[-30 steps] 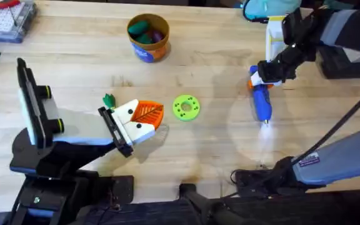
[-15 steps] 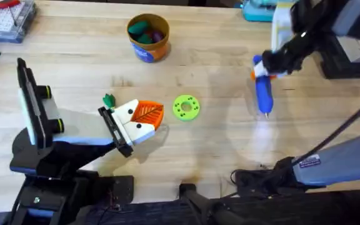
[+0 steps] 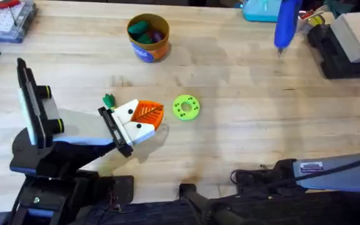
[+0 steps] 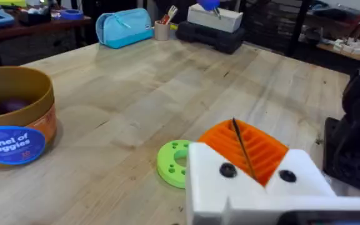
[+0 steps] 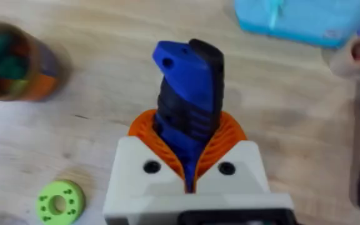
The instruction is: Pick up the gripper from the table and insert it into the empty holder that is missing its gripper. Then pick up a screw, insert it into the mounting hole, and use the screwdriver to tighten it. Finally, clean up the table by picking up the vegetable and placing it into the bucket.
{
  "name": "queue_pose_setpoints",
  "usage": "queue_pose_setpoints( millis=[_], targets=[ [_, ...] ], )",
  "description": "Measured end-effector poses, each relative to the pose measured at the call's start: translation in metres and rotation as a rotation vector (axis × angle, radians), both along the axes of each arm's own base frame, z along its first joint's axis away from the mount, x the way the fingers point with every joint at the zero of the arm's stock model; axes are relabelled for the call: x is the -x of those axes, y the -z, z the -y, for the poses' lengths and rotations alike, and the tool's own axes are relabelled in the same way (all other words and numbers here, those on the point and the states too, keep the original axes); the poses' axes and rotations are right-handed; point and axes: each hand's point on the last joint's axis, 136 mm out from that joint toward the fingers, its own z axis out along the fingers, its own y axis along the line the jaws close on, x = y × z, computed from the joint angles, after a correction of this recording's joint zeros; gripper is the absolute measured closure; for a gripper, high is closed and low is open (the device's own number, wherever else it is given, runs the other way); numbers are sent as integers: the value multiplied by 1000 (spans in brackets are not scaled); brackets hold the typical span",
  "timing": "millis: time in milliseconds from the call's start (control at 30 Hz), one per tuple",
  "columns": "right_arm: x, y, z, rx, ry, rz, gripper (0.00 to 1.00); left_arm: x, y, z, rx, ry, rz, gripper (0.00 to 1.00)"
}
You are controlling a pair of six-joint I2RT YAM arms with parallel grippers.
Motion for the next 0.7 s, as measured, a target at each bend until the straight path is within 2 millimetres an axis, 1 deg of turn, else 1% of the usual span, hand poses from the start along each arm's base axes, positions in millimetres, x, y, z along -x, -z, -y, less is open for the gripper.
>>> queue_pose_setpoints(
  millis=[100,200,267,367,433,533,600,700],
  targets=[
    [-5,-30,-13,-50,-53,83,975,0,0,0,0,0,0,997],
    [-10,-54,-26,-90,-88,166,975,0,0,0,0,0,0,997],
    [-8,-67,-37,-111,-110,206,975,0,0,0,0,0,0,997],
    [-1,-87,-56,-131,-155,262,975,0,0,0,0,0,0,997],
    [5,-105,-72,-138,-195,321,975,0,0,0,0,0,0,997],
    [18,-132,-95,-161,-253,399,975,0,0,0,0,0,0,997],
    [29,-147,-110,-177,-291,442,975,0,0,0,0,0,0,997],
    [41,-167,-130,-199,-346,517,975,0,0,0,0,0,0,997]
  ],
)
